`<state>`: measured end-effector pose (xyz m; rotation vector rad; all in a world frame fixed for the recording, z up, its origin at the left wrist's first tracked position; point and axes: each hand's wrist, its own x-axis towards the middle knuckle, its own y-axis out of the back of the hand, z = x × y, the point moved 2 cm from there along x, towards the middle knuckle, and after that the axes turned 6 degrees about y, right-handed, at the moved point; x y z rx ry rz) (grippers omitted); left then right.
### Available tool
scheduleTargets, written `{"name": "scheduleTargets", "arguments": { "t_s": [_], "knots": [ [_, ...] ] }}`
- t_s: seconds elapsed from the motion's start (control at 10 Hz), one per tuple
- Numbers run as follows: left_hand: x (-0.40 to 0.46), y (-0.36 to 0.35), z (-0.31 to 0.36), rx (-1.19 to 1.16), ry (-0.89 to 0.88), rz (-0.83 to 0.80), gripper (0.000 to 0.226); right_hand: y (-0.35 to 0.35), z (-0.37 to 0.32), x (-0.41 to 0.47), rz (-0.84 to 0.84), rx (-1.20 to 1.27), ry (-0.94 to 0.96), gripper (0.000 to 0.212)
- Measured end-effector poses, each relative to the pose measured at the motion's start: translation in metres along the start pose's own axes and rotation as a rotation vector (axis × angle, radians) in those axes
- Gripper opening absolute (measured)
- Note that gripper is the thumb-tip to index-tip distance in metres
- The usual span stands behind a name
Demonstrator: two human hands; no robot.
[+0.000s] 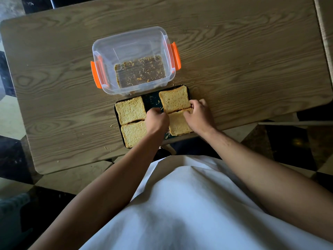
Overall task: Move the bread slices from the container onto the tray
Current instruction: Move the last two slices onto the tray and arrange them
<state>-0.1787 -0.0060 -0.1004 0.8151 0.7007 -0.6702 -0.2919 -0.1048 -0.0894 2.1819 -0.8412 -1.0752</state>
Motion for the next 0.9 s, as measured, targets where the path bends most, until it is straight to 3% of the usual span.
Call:
{"name": "scheduleTargets", "arguments": {
  "t_s": [0.6,0.7,0.9],
  "knots": [
    [0.009,-0.002,0.021,0.014,-0.056,-0.070,0.019,-0.005,0.000,0.020,-0.050,-0.041,0.032,0.049],
    [0.010,0.001,0.020,0.068,-0.117,-0.043,0.027,-0.004,0.000,0.021,-0.046,-0.064,0.045,0.053],
    [0.010,0.036,0.014,0.473,-0.480,0.131,0.055,-0.010,-0.023,0.016,-0.125,-0.123,0.289,0.067]
  ]
}}
